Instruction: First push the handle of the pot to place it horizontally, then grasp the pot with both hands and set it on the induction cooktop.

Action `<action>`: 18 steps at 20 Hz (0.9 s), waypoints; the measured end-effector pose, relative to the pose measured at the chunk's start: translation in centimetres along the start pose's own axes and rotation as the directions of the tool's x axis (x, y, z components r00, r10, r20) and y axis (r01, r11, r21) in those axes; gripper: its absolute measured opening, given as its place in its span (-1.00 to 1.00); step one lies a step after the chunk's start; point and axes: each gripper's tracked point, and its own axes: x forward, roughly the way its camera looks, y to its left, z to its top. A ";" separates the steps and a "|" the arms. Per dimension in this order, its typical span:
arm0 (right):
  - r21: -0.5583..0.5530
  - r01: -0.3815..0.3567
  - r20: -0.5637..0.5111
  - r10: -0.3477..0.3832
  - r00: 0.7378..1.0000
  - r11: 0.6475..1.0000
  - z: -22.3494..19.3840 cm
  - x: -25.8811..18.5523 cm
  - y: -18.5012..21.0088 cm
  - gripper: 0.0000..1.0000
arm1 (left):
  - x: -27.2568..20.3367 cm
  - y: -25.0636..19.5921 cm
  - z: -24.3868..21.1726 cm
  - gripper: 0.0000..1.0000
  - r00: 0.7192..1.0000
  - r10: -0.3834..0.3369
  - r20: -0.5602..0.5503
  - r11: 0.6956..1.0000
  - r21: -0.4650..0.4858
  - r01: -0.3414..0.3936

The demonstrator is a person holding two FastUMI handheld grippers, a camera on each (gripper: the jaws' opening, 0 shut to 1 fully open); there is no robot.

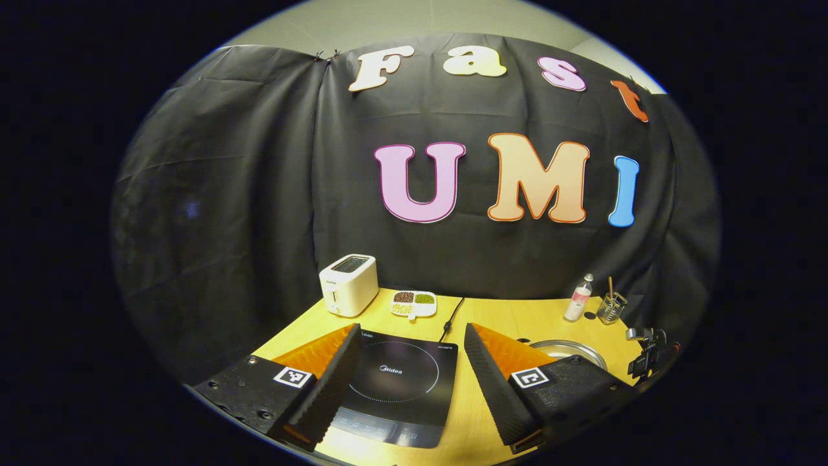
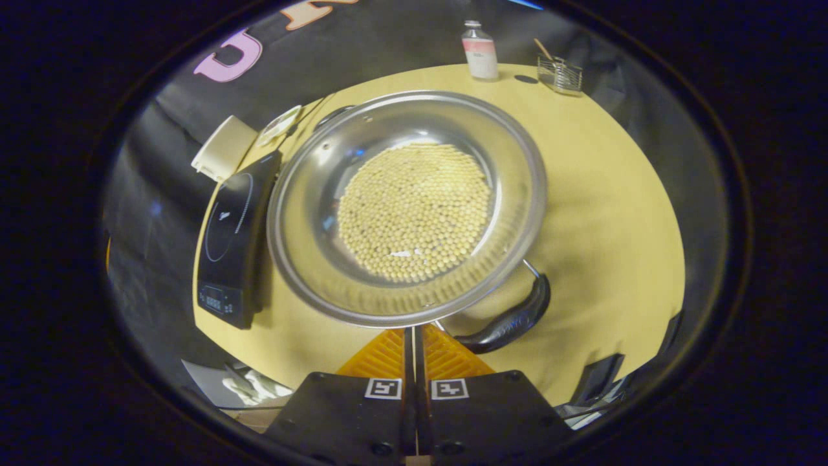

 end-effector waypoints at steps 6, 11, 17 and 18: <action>0.029 0.070 0.027 -0.071 0.997 0.997 2.5 -0.1 -5.2 -0.94 | -0.4 0.4 -0.5 0.92 0.999 0.043 -0.011 0.999 -0.012 -0.043; 0.068 0.072 0.041 -0.075 0.996 0.995 4.7 0.2 -7.5 -0.94 | -1.0 0.3 -0.7 0.93 0.996 0.084 -0.013 0.996 -0.011 -0.084; 0.083 0.060 0.053 -0.064 0.997 0.995 7.0 0.7 -8.9 -1.00 | -1.5 -0.4 -1.0 0.87 0.993 0.111 -0.025 0.994 0.001 -0.111; 0.082 0.057 0.056 -0.062 0.997 0.995 7.3 0.8 -9.2 -0.95 | -1.5 -0.6 -1.1 0.93 0.993 0.113 -0.028 0.994 0.006 -0.113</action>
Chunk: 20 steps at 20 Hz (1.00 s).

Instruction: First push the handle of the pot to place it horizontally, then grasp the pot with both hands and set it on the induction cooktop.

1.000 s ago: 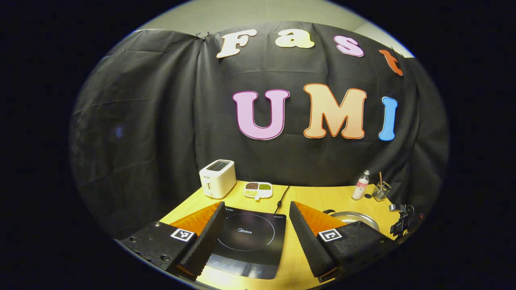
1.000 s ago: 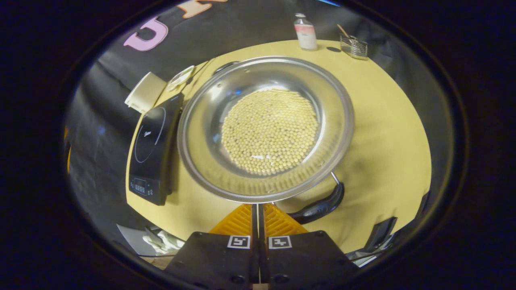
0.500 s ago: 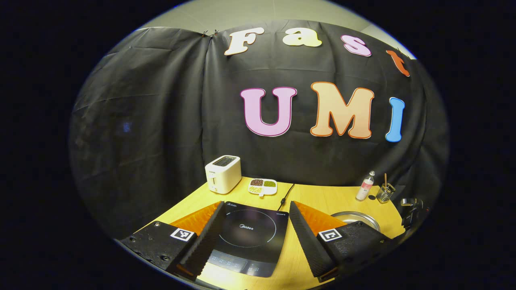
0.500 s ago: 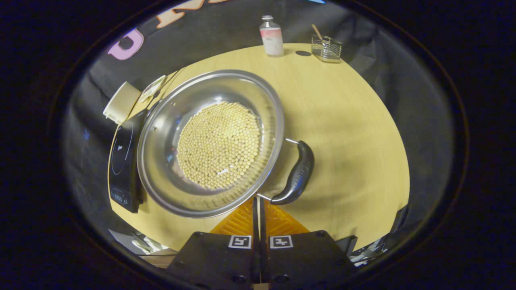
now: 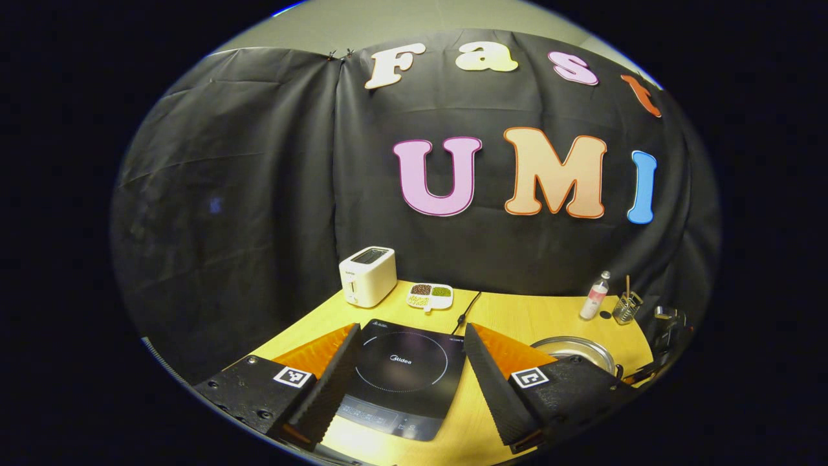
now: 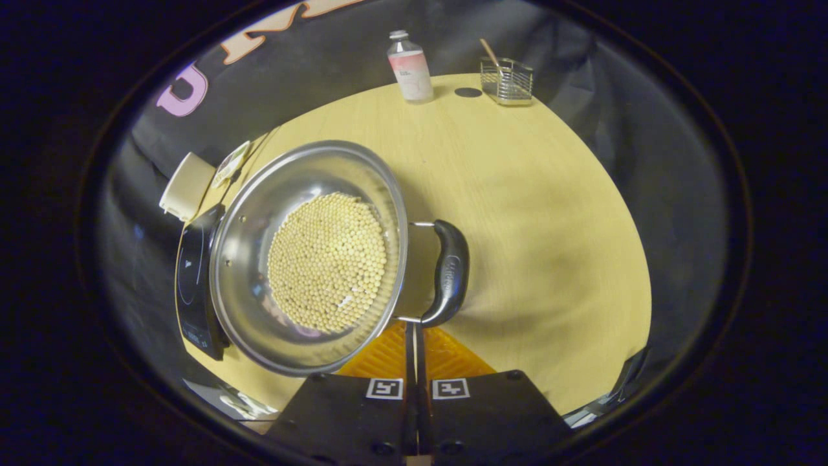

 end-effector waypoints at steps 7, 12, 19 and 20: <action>0.004 -0.023 0.022 0.023 0.999 1.000 3.1 1.1 -1.0 -0.99 | 0.3 -2.6 -0.9 0.93 0.999 -0.022 -0.028 1.000 -0.001 0.022; 0.002 -0.032 0.023 0.032 0.999 0.999 4.1 1.3 -1.2 -0.95 | 1.5 -4.2 -1.5 0.92 0.998 -0.042 -0.049 0.999 -0.007 0.042; 0.053 -0.016 -0.012 0.017 1.000 0.998 3.3 0.2 -3.7 -0.89 | 3.8 -6.8 -3.1 0.87 0.989 -0.107 -0.105 0.994 -0.022 0.105; 0.072 -0.015 -0.013 0.016 1.000 0.997 3.2 -0.1 -4.4 -0.82 | 4.0 -7.1 -3.7 0.94 0.986 -0.117 -0.119 0.993 -0.025 0.114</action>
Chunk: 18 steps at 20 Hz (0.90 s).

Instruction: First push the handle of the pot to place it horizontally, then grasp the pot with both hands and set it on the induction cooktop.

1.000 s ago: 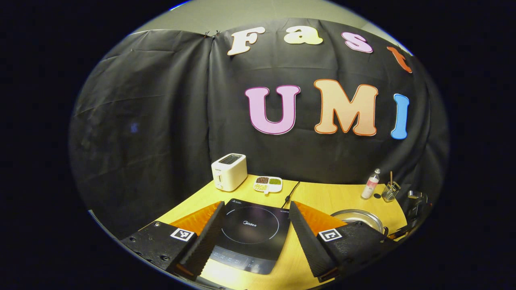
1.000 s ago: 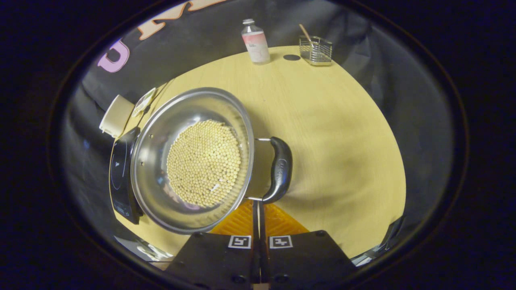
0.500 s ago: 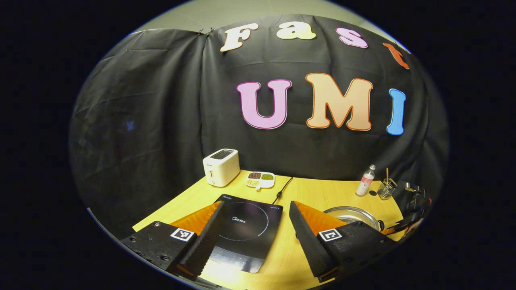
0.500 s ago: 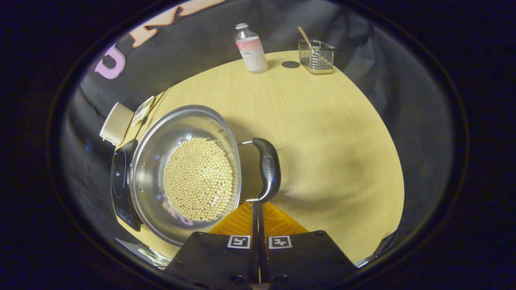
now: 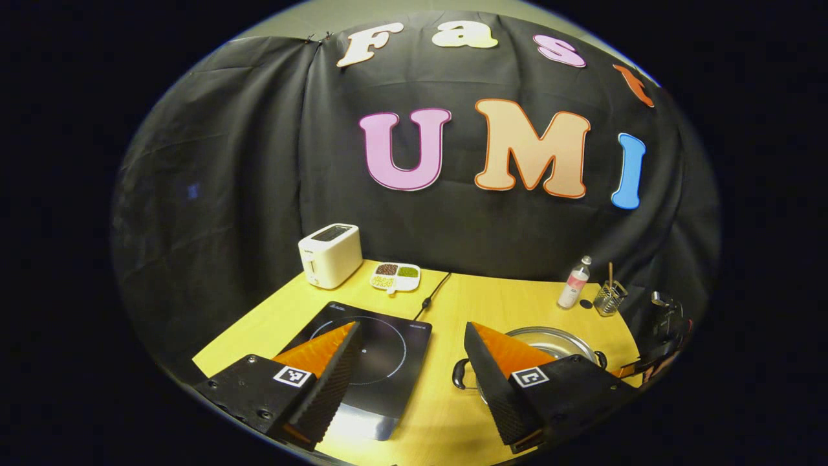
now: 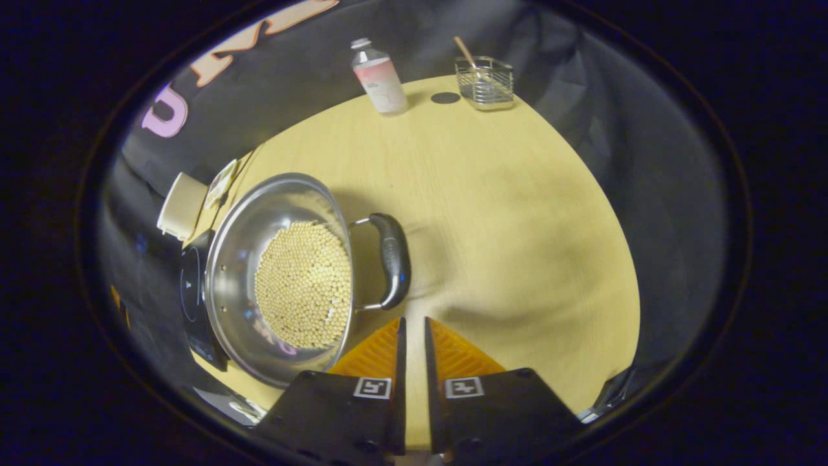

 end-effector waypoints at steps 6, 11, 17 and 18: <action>0.160 -0.079 0.029 0.075 0.997 0.984 2.0 -2.1 -1.4 0.41 | 1.5 -1.6 -1.5 0.92 0.997 -0.056 -0.058 0.998 -0.026 0.055; 0.166 -0.150 0.080 0.139 0.987 0.975 4.7 -3.7 -0.3 1.00 | 3.5 -3.1 -4.6 0.93 0.972 -0.127 -0.197 0.992 -0.043 0.121; 0.116 -0.191 0.055 0.186 0.981 0.975 6.4 -1.7 2.7 0.83 | 6.2 -4.7 -9.7 0.92 0.878 -0.195 -0.438 0.980 -0.063 0.186; 0.115 -0.198 0.045 0.194 0.980 0.973 6.3 -1.3 2.7 0.83 | 6.7 -4.9 -10.6 0.93 0.854 -0.202 -0.479 0.979 -0.064 0.196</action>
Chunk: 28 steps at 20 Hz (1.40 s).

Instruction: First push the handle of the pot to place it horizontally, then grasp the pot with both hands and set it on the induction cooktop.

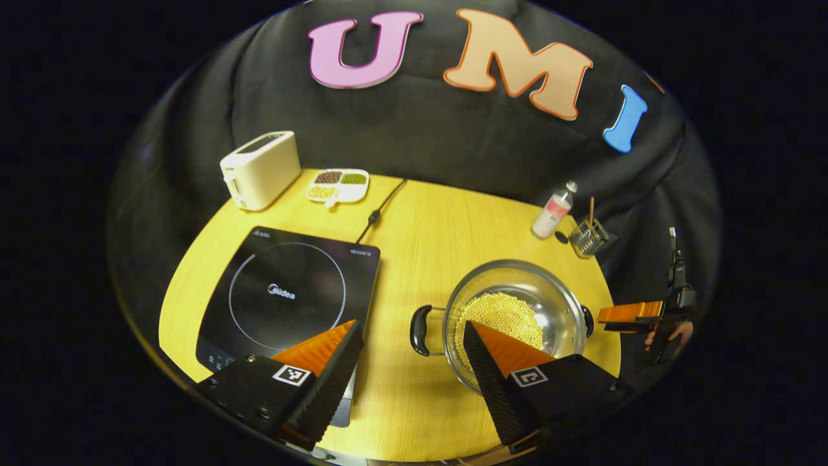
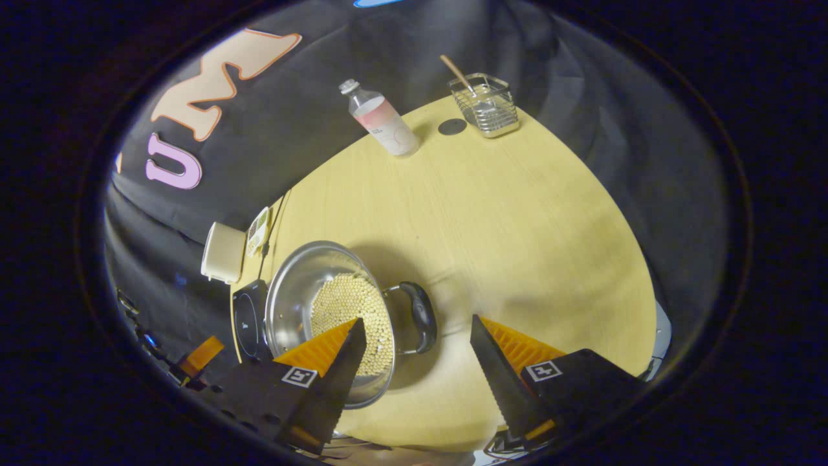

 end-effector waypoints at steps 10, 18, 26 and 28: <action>0.010 -0.054 -0.125 0.055 0.991 0.998 -0.7 3.8 0.0 0.99 | 7.4 -2.0 -4.0 0.93 0.952 -0.127 -0.278 0.991 -0.082 0.109; 0.009 -0.083 -0.175 0.083 0.981 0.997 -1.4 6.2 0.8 0.75 | 10.5 -2.3 -5.2 0.92 0.927 -0.165 -0.337 0.983 -0.137 0.126; 0.010 -0.085 -0.195 0.085 0.977 0.996 -2.0 7.5 1.6 0.14 | 12.0 -2.0 -5.9 0.32 0.919 -0.160 -0.360 0.978 -0.182 0.099; 0.005 -0.084 -0.210 0.083 0.974 0.996 -2.5 7.7 1.7 0.32 | 12.1 -2.0 -6.0 0.25 0.917 -0.165 -0.362 0.976 -0.193 0.099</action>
